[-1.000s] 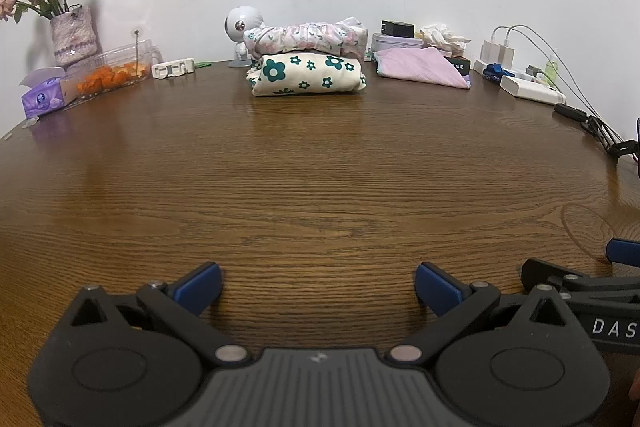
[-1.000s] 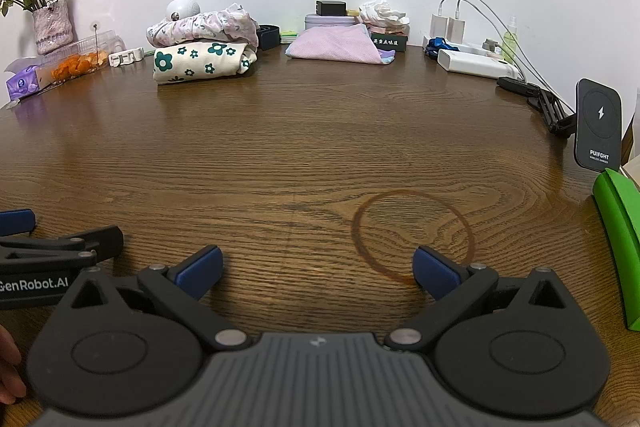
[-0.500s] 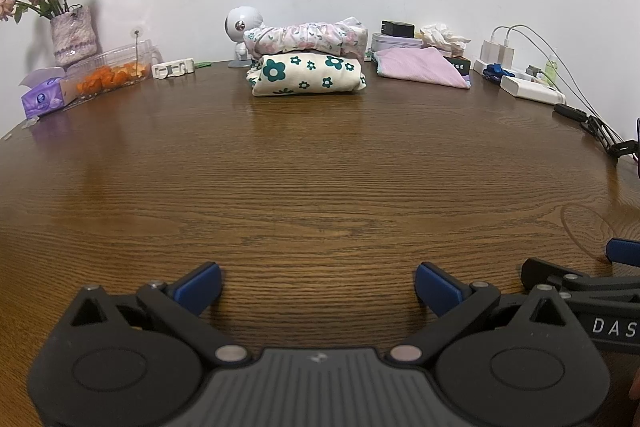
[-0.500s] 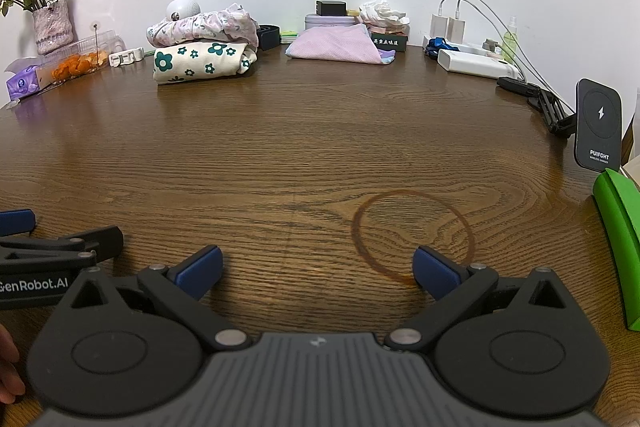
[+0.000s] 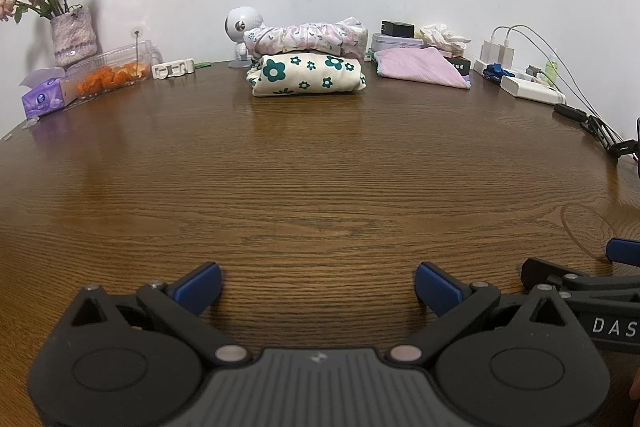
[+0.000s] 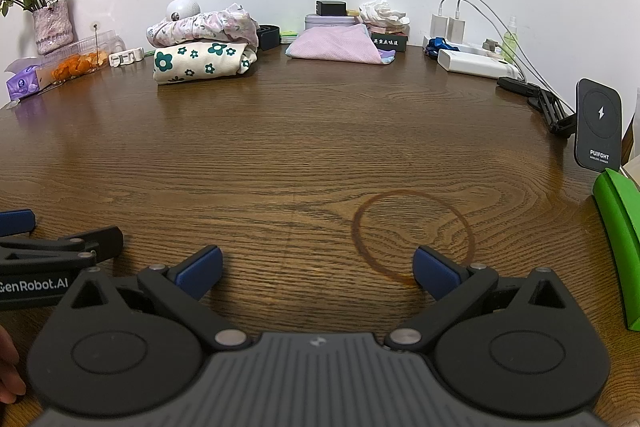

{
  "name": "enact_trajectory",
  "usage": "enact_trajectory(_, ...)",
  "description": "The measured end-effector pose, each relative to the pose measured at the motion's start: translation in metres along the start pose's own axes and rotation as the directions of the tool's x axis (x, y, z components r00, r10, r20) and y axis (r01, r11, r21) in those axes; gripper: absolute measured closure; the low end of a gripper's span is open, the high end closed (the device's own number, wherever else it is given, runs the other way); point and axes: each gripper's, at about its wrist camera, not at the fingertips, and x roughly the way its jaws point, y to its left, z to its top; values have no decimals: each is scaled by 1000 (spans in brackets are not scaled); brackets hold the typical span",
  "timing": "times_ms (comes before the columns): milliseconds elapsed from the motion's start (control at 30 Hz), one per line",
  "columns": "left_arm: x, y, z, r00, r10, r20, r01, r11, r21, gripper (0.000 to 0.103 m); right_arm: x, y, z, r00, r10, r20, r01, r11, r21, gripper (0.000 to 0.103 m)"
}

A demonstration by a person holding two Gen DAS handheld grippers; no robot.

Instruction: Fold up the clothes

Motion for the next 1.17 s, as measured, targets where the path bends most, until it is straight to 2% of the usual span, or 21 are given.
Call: enact_trajectory(1167,-1,-4,-1,1000,5,-1,-5,1000,-6,0,0,1,0,1000,-1,0,1,1000,2,1)
